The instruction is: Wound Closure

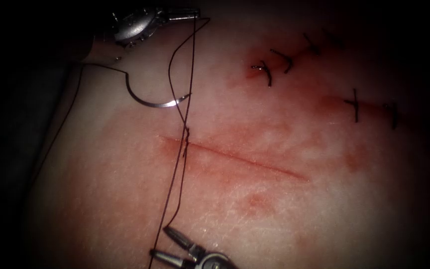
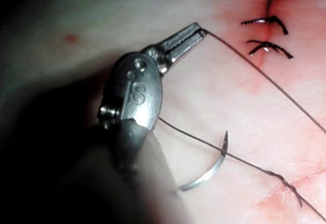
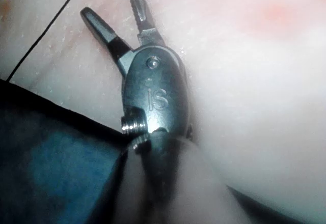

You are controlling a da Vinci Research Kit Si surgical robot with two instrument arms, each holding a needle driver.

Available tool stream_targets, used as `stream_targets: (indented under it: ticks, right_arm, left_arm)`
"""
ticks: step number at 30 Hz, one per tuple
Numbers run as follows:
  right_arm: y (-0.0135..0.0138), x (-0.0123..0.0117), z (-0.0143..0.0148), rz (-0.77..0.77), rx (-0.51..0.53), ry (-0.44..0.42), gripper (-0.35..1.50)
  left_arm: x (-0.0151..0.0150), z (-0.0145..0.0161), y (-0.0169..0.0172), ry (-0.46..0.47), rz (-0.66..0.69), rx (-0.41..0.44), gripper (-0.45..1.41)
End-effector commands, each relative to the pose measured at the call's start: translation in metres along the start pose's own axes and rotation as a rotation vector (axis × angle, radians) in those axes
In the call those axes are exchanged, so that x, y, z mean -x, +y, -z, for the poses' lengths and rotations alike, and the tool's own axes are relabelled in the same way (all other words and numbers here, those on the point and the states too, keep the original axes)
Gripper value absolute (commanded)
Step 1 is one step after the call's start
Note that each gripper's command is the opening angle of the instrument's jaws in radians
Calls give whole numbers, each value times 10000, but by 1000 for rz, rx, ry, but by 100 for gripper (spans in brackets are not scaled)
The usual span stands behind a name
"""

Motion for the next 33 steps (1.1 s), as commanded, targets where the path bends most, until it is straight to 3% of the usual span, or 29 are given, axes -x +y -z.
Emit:
stream_targets:
  ticks: [1, 8, 15, 17, 20, 22, 24, 25, 26, 30, 33]
  right_arm:
    - [-4, 8, -1, -4, -6, -1, 103]
    - [1, 2, 12, 76, -47, 0, 130]
    - [12, -5, 32, 126, -85, -15, 131]
    - [32, -23, 32, 113, -95, -34, 111]
    - [50, -41, 22, 104, -94, -44, 110]
    - [62, -53, 13, 89, -99, -50, 88]
    - [78, -71, -2, 69, -159, -104, 34]
    - [82, -76, -6, 61, -195, -128, -13]
    - [87, -81, -11, 53, -237, -135, -35]
    - [105, -97, -35, 61, -379, -113, -35]
    - [114, -97, -51, 46, -443, -78, -35]
  left_arm:
    - [2, -5, 4, -6, 16, 18, -45]
    - [-41, 5, 65, -32, 118, 232, -45]
    - [-71, 30, 96, -7, 118, 294, -45]
    - [-88, 39, 115, 1, 122, 315, -45]
    - [-99, 42, 129, 10, 108, 323, -45]
    - [-105, 42, 140, 13, 96, 330, -45]
    - [-113, 39, 160, 16, 84, 336, -45]
    - [-115, 38, 165, 16, 82, 337, -45]
    - [-117, 37, 170, 16, 79, 338, -45]
    - [-124, 33, 188, -49, 64, 285, -45]
    - [-129, 31, 195, -71, 62, 267, -45]
